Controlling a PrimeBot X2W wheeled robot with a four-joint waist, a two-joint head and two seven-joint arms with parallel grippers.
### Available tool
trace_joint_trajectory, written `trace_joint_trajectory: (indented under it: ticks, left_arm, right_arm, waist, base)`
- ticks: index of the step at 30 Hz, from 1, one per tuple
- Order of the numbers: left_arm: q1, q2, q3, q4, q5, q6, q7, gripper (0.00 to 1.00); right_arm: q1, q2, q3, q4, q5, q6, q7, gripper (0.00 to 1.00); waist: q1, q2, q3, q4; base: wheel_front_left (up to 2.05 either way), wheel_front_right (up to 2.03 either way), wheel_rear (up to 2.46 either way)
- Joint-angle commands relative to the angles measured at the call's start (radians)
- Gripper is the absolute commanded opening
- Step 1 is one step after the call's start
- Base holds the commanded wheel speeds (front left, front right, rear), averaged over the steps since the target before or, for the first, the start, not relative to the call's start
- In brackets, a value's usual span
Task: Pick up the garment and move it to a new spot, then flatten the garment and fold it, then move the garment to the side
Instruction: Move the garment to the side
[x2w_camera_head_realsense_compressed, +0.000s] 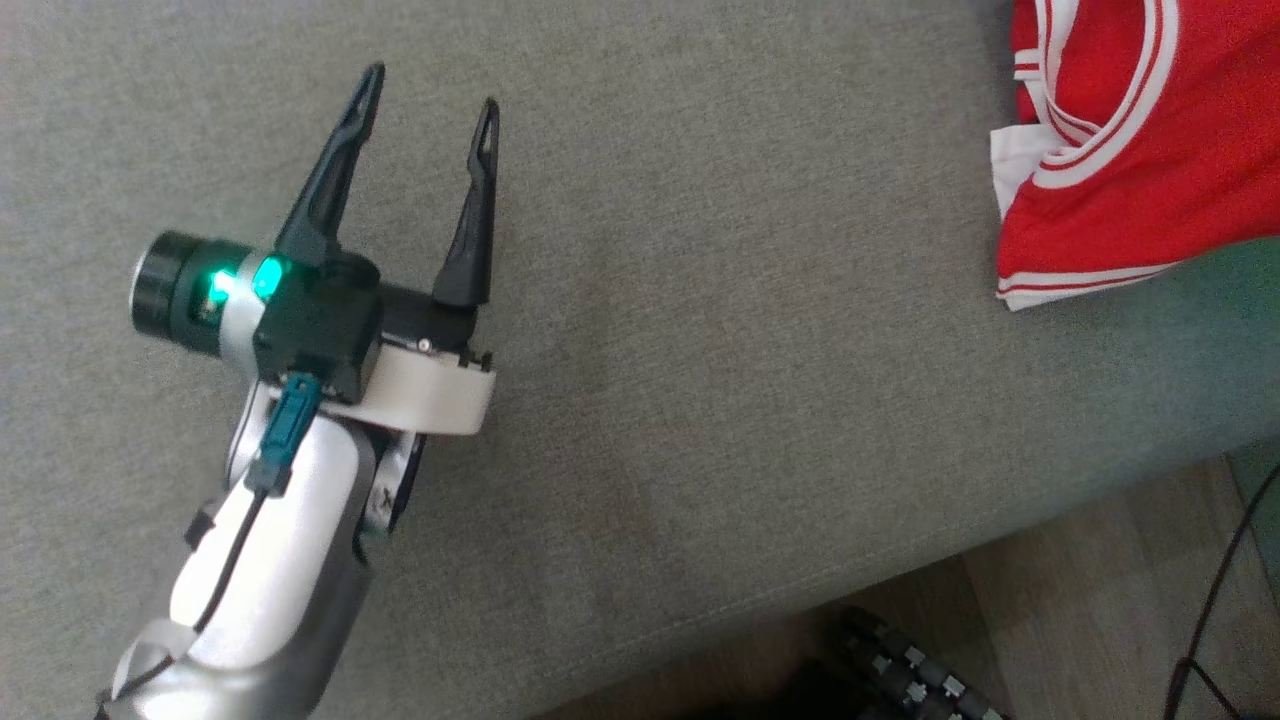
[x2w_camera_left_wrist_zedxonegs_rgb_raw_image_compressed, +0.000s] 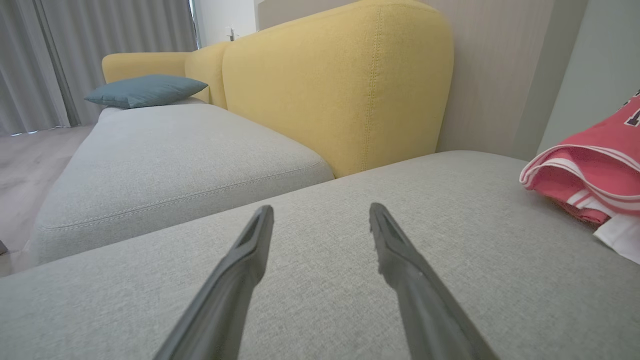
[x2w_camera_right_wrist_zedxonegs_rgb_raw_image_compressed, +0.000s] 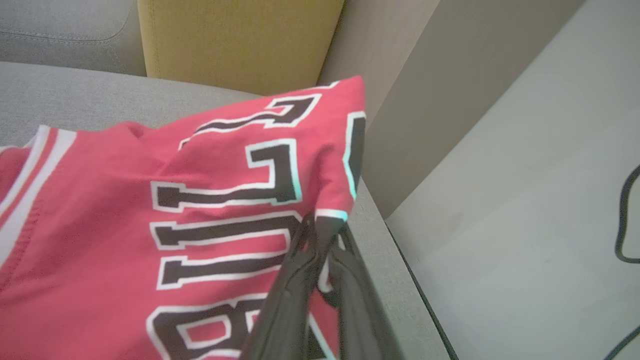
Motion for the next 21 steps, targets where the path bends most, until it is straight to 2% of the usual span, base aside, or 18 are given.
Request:
trace_joint_trajectory:
  ticks: [1,4,6,8,12,16,18,21]
  left_arm:
    - [-0.032,0.013,0.021,-0.029,0.011,-0.007,-0.008,1.00]
    - [-0.053,0.010,0.013,-0.025,0.016,-0.011,-0.008,1.00]
    - [-0.063,0.007,0.008,-0.020,0.014,-0.015,-0.009,1.00]
    - [-0.068,0.006,0.007,-0.014,0.012,-0.016,-0.009,1.00]
    - [-0.059,0.003,0.011,-0.003,0.002,-0.010,-0.011,1.00]
    - [-0.036,-0.003,0.015,0.007,-0.011,-0.002,-0.011,1.00]
    - [-0.021,-0.006,0.019,0.009,-0.018,0.004,-0.012,1.00]
    - [0.012,-0.010,0.029,0.006,-0.031,0.015,-0.012,1.00]
  right_arm:
    - [-0.010,-0.022,-0.004,-0.014,-0.010,0.007,-0.016,0.00]
    - [-0.042,-0.003,-0.007,0.049,-0.053,0.007,-0.051,0.00]
    - [-0.057,0.010,-0.017,0.091,-0.081,0.007,-0.076,0.37]
    - [-0.065,0.029,-0.042,0.133,-0.107,0.007,-0.083,1.00]
    - [-0.059,0.064,-0.166,0.175,-0.205,0.007,-0.114,1.00]
    - [-0.020,0.124,-0.308,0.142,-0.294,0.007,-0.162,1.00]
    - [0.015,0.171,-0.336,0.089,-0.311,0.007,-0.188,1.00]
    - [0.093,0.244,-0.317,-0.026,-0.290,0.007,-0.217,1.00]
  waist:
    - [0.0000,0.0000,0.020,0.002]
    - [0.0000,0.0000,0.039,0.007]
    - [0.0000,0.0000,0.046,0.014]
    - [0.0000,0.0000,0.046,0.020]
    - [0.0000,0.0000,0.025,0.032]
    - [0.0000,0.0000,-0.018,0.053]
    - [0.0000,0.0000,-0.048,0.068]
    - [0.0000,0.0000,-0.091,0.093]
  base:
    - [0.00,0.00,0.00]
    - [0.00,0.00,0.00]
    - [0.00,0.00,0.00]
    - [0.00,0.00,0.00]
    - [0.00,0.00,0.00]
    - [0.00,0.00,0.00]
    - [0.00,0.00,0.00]
    - [0.00,0.00,0.00]
